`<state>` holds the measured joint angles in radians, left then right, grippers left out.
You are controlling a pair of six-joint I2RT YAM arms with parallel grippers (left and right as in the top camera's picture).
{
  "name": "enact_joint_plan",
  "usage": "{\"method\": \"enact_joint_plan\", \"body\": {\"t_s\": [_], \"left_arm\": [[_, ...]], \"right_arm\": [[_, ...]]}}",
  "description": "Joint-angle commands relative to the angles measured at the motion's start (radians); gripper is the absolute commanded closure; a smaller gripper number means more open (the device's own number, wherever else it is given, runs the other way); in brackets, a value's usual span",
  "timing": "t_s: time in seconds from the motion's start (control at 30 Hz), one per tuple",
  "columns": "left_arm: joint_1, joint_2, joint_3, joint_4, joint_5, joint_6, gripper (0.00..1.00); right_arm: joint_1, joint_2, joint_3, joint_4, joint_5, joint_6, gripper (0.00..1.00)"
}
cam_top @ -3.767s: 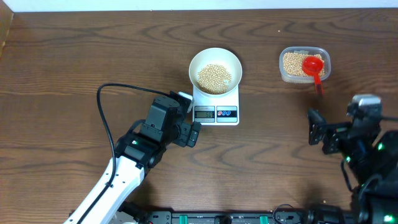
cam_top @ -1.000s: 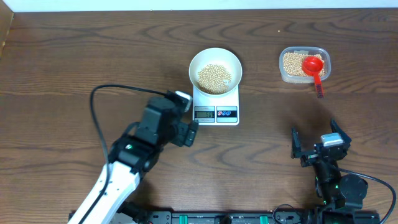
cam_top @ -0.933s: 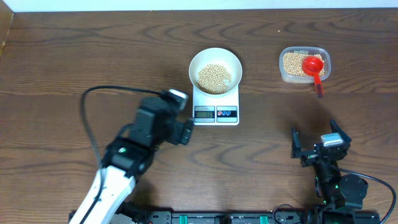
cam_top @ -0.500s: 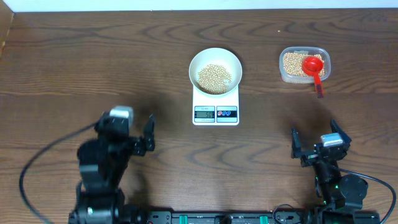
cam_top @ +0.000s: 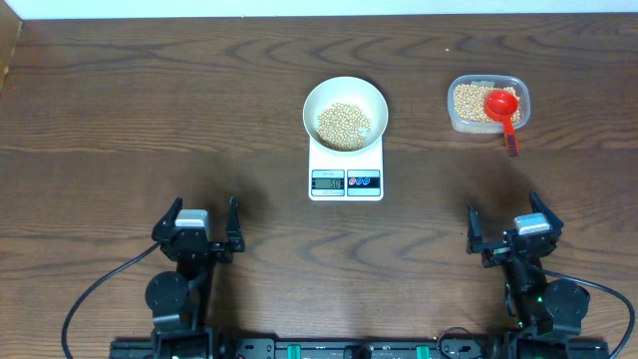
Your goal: Scoop item into bowl and weigh 50g on scale
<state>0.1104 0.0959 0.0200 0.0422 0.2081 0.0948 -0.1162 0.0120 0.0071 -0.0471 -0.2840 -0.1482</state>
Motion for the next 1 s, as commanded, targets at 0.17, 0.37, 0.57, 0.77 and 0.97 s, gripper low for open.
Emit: {"method": "enact_joint_plan", "body": {"t_s": [0.17, 0.37, 0.57, 0.77, 0.97], "left_arm": [[-0.024, -0.095, -0.016, -0.106, -0.102, 0.029, 0.07], [-0.04, -0.091, -0.016, -0.105, -0.108, 0.029, 0.07], [-0.04, -0.076, -0.016, -0.105, -0.108, 0.029, 0.07], [-0.04, -0.071, -0.016, -0.105, -0.108, 0.029, 0.07], [-0.04, -0.071, -0.016, -0.105, -0.108, 0.029, 0.07]], "right_arm": [[0.006, -0.007, -0.002, -0.005, -0.006, -0.014, 0.01], [0.006, -0.007, -0.002, -0.005, -0.006, -0.014, 0.01], [0.006, -0.007, -0.002, -0.005, -0.006, -0.014, 0.01], [0.006, -0.007, -0.002, -0.005, -0.006, -0.014, 0.01], [0.006, -0.007, -0.002, -0.005, -0.006, -0.014, 0.01]]}}
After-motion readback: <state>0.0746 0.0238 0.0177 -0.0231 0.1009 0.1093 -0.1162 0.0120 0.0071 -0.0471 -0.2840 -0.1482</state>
